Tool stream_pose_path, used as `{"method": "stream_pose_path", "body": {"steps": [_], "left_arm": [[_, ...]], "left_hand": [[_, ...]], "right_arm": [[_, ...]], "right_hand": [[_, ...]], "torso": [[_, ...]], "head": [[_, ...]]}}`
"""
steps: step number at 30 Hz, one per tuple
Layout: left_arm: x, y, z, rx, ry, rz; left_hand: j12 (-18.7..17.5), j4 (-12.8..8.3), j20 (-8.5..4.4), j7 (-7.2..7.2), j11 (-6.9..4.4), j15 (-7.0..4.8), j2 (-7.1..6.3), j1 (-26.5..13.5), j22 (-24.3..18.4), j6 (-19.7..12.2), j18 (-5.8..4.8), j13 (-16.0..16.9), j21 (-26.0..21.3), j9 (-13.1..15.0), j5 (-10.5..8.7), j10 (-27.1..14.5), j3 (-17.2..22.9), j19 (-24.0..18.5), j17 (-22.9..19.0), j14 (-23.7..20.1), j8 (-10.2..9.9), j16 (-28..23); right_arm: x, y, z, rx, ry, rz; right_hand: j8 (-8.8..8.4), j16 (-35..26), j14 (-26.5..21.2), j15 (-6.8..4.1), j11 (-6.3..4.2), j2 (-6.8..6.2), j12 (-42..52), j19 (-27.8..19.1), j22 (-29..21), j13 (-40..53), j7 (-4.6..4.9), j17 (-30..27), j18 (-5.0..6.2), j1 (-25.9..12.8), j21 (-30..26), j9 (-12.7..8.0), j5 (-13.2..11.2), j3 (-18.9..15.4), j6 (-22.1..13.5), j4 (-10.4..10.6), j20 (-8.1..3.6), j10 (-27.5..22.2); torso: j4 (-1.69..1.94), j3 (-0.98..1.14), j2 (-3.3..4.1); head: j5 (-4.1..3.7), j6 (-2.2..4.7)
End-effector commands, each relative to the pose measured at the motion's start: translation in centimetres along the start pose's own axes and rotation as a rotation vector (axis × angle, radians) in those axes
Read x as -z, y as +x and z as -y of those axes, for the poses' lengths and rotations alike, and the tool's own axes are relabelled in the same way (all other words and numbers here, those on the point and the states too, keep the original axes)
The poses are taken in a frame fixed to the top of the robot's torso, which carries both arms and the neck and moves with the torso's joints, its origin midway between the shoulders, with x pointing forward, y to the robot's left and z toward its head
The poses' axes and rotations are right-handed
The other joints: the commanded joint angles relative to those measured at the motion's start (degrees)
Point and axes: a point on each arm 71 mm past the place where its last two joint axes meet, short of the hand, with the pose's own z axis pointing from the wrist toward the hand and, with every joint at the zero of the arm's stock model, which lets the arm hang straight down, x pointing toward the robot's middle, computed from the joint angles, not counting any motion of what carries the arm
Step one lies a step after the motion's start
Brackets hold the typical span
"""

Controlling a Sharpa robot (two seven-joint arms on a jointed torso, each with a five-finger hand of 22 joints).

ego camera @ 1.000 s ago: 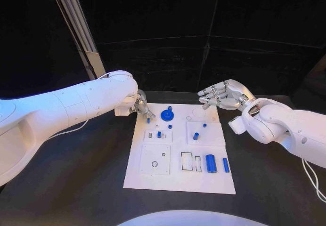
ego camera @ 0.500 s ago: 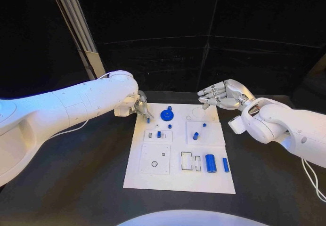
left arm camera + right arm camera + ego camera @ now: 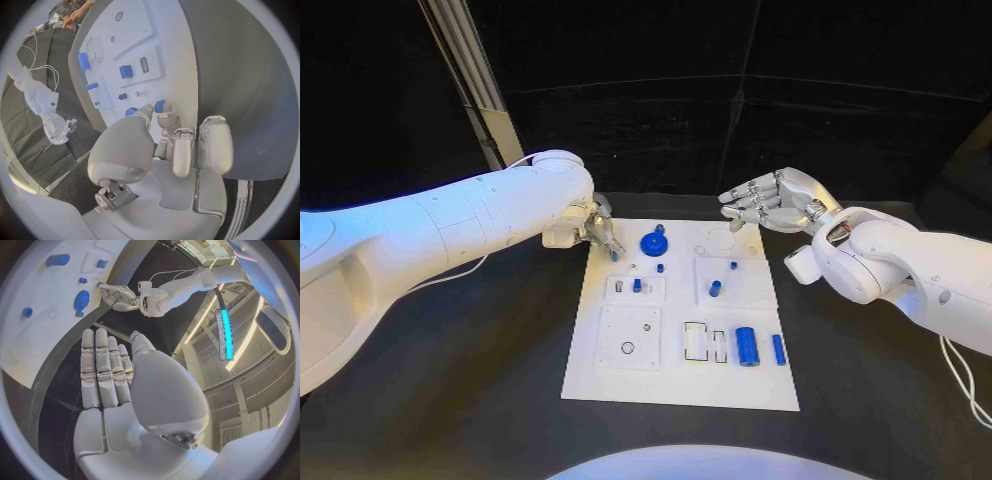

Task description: Assemble the parts on the task board

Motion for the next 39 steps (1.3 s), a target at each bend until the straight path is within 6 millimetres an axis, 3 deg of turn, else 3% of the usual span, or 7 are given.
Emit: {"method": "stream_pose_path", "body": {"steps": [1,5,14,18,21,24,39], "left_arm": [[0.0,-0.1,0.2,0.004,0.016,0.008],[0.0,-0.2,0.2,0.017,0.025,0.024],[0.1,-0.3,0.4,0.041,0.062,0.031],[0.1,-0.3,0.4,0.053,0.076,0.023],[0.2,-0.2,0.2,0.068,0.088,0.028],[0.5,-0.2,-0.1,0.092,0.098,0.058],[3.2,2.5,-0.9,0.175,0.177,0.180]], "left_hand": [[0.1,-0.4,-0.18,-0.20,-0.23,-0.36,0.71,1.4,-0.1,0.4,-0.36,-0.2,-0.1,-0.2,0.04,0.2,0.7,0.3,15.1,6.1,0.3,0.2],[-0.1,-2.4,-0.40,-0.44,-0.49,-0.61,3.05,4.9,-0.3,-0.1,-0.32,-0.4,-0.3,-0.5,0.24,0.0,3.7,0.3,15.1,6.1,0.0,0.2],[-0.5,-4.8,-0.56,-0.33,-0.48,-0.68,3.54,7.8,-0.5,-0.8,-0.25,-0.9,-0.6,-1.1,0.41,-0.3,9.7,0.2,15.1,6.1,-0.1,0.2],[-0.9,-6.9,-0.50,-0.22,-0.23,-0.72,2.08,8.6,-0.4,-1.2,-0.30,-1.3,-0.6,-1.2,0.58,-0.5,16.7,0.2,15.1,6.1,0.3,0.2],[-1.0,-8.0,-0.38,-0.02,0.13,-0.40,-0.83,5.5,0.0,-1.2,-0.32,-1.6,-0.4,-0.9,0.34,0.0,25.6,0.3,15.1,6.1,1.5,0.2],[-0.9,-9.1,-0.21,-0.03,-0.21,-0.57,-1.93,3.9,0.3,-1.3,-0.44,-1.6,-0.2,-0.6,0.30,0.4,29.2,0.4,15.1,6.1,2.3,0.2],[-0.4,-12.1,-0.62,-0.52,-0.72,-0.75,-4.18,-0.5,1.2,-0.8,-0.52,-1.2,0.2,0.1,0.17,1.7,36.5,0.7,15.1,6.1,4.6,0.2]], "right_arm": [[-0.1,0.0,-0.2,-0.003,-0.012,-0.008],[-0.1,0.0,-0.2,-0.003,-0.012,-0.009],[-0.1,0.1,-0.1,-0.004,-0.009,-0.015],[-0.2,0.2,-0.1,-0.006,-0.007,-0.021],[-0.2,0.2,-0.1,-0.007,-0.005,-0.024],[-0.2,0.2,0.0,-0.007,-0.002,-0.025],[-0.3,0.0,0.3,-0.005,0.007,-0.024]], "right_hand": [[-0.31,-0.2,0.1,0.26,-0.05,0.45,0.0,0.2,-0.1,-0.1,0.09,-0.1,0.64,0.1,-0.3,0.0,0.3,-0.1,-0.5,-0.3,0.21,-0.5],[-0.31,-0.2,0.1,0.26,-0.05,0.45,0.0,0.2,-0.1,-0.1,0.09,-0.1,0.64,0.1,-0.3,0.0,0.3,-0.1,-0.5,-0.3,0.21,-0.5],[-0.31,-0.2,0.1,0.26,-0.05,0.46,0.0,0.2,-0.1,-0.1,0.09,-0.1,0.64,0.1,-0.3,0.0,0.3,-0.1,-0.5,-0.3,0.21,-0.5],[-0.31,-0.2,0.1,0.26,-0.04,0.50,0.0,0.3,-0.1,-0.1,0.11,-0.1,0.64,0.2,-0.4,0.0,0.3,0.0,-0.5,-0.4,0.21,-0.5],[-0.32,-0.3,0.1,0.28,-0.02,0.49,-0.1,0.3,-0.1,-0.1,0.12,-0.1,0.63,0.2,-0.4,-0.1,0.3,0.0,-0.5,-0.4,0.21,-0.5],[-0.32,-0.3,0.1,0.30,0.01,0.48,-0.1,0.3,-0.2,-0.1,0.14,-0.1,0.62,0.2,-0.5,-0.1,0.3,0.0,-0.6,-0.4,0.22,-0.6],[-0.33,-0.3,0.0,0.32,0.03,0.47,-0.1,0.3,-0.2,-0.1,0.16,-0.1,0.61,0.1,-0.5,-0.1,0.3,0.0,-0.6,-0.4,0.23,-0.6]], "torso": [[0.08,-0.01,0.01],[0.06,0.00,0.01],[0.07,0.01,0.01],[0.14,0.01,-0.02],[0.18,0.01,-0.07],[0.22,0.01,-0.11],[0.41,0.01,-0.21]], "head": [[0.05,-0.04],[0.03,-0.08],[0.05,-0.07],[0.16,-0.16],[0.23,-0.23],[0.12,-0.16],[0.53,-0.39]]}}
